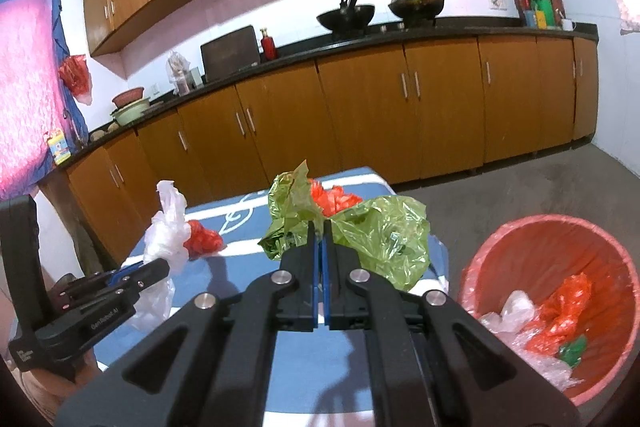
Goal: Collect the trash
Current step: 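Carry the green-yellow and clear bags over the orange basket with both tools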
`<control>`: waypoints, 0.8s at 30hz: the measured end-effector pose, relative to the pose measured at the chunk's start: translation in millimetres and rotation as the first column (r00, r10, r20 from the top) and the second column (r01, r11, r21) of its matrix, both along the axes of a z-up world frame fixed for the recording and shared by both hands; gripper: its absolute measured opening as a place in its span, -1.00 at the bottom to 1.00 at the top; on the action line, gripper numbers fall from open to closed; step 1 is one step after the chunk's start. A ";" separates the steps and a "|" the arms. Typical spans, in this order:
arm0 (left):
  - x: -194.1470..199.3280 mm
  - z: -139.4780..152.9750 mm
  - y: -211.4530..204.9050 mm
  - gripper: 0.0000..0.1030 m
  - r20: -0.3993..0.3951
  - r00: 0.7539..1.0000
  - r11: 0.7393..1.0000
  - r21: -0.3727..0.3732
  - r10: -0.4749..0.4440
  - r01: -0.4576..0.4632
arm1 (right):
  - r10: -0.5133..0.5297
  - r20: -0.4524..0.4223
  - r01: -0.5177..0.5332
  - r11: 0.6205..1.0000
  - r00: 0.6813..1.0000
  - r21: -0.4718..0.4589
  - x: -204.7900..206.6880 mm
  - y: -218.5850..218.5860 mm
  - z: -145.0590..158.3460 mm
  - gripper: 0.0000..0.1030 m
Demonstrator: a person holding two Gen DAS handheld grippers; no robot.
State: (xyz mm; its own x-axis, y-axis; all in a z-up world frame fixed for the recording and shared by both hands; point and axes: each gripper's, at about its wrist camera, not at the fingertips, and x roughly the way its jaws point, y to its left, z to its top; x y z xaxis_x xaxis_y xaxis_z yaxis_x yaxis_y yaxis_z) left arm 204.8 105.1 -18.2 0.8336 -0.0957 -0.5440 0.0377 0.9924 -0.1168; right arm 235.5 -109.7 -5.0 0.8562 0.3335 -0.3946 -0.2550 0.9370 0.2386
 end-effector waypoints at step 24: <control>-27.4 55.6 -76.9 -0.67 0.104 0.989 0.995 0.018 -0.101 0.099 | -0.168 0.087 0.166 0.986 0.982 0.034 -63.9 -105.8 48.6 -0.94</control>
